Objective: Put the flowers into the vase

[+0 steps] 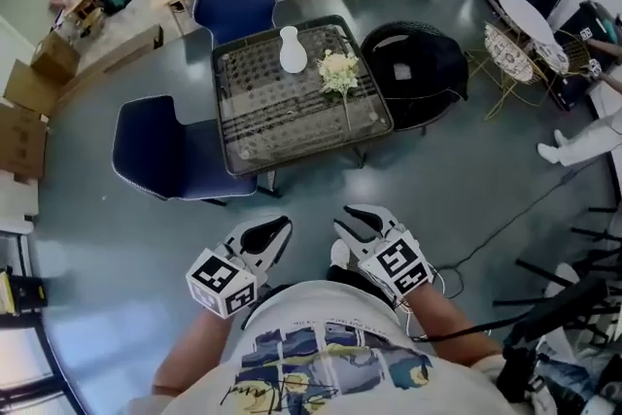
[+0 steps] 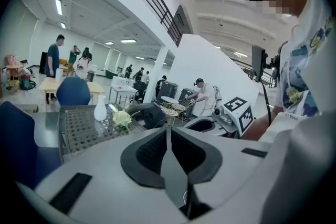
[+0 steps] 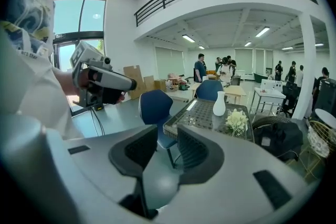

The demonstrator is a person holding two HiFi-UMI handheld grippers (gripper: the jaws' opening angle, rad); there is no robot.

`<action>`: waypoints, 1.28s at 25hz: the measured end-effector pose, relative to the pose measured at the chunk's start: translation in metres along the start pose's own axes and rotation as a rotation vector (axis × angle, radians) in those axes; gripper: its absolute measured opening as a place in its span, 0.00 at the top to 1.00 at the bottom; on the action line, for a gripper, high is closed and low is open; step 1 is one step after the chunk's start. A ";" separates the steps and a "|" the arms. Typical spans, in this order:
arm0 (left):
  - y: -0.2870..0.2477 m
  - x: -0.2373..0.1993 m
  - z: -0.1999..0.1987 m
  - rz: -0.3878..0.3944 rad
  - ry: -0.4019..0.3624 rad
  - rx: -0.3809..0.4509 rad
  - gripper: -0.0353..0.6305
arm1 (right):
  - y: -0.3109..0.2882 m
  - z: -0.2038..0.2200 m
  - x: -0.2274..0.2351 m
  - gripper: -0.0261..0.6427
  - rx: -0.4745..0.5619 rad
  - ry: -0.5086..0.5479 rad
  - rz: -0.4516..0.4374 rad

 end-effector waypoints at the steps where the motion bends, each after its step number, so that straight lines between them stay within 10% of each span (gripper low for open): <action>1: -0.015 -0.004 -0.006 -0.004 -0.002 -0.001 0.93 | -0.001 -0.001 0.017 0.80 0.003 -0.005 0.000; 14: -0.116 -0.028 -0.014 0.005 0.007 -0.057 0.81 | -0.015 0.035 0.140 0.78 -0.026 -0.098 0.007; 32: -0.149 -0.211 -0.093 -0.095 0.117 -0.009 0.81 | -0.159 -0.047 0.372 0.78 -0.159 -0.167 0.088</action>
Point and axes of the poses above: the fingertips, and each gripper's own axes: y backward along the fingers, x to its right, z out of its underside, the point moved 5 cm from there along y, backward along the fingers, and after that the axes turned 9 degrees about -z, right-handed, at the moved point
